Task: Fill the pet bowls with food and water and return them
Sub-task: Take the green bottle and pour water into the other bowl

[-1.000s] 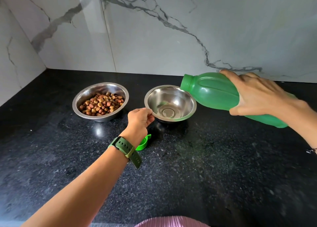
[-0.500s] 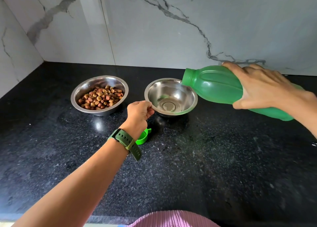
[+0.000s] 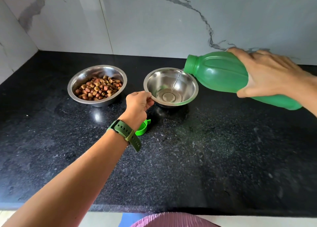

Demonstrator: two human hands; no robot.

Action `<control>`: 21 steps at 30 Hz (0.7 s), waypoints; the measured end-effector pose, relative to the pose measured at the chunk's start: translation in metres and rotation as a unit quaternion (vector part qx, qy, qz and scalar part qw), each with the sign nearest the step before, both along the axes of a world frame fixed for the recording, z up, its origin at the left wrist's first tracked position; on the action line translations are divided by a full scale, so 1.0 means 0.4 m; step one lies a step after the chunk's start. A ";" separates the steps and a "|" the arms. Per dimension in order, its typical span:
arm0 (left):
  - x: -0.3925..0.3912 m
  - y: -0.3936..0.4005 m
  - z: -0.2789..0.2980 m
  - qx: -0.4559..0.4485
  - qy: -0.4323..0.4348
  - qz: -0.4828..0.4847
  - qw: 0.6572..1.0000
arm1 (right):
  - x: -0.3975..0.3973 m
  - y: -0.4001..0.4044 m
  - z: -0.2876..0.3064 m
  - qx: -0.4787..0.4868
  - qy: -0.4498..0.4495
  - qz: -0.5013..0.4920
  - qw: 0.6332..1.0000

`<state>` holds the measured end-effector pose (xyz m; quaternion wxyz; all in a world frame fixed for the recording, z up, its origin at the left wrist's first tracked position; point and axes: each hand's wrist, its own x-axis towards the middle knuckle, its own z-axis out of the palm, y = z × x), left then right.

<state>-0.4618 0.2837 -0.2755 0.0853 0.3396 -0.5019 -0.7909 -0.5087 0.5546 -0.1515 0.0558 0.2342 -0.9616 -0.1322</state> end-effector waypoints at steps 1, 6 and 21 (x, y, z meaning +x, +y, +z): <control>-0.001 0.000 0.001 0.002 -0.001 0.002 1.000 | -0.004 0.001 0.003 -0.002 0.001 0.002 1.000; -0.009 0.001 0.000 0.000 -0.005 0.008 1.000 | -0.021 0.004 0.011 0.000 0.006 0.010 1.000; -0.015 0.000 0.002 -0.002 -0.010 0.007 1.000 | -0.016 -0.001 0.019 -0.004 0.004 0.011 1.000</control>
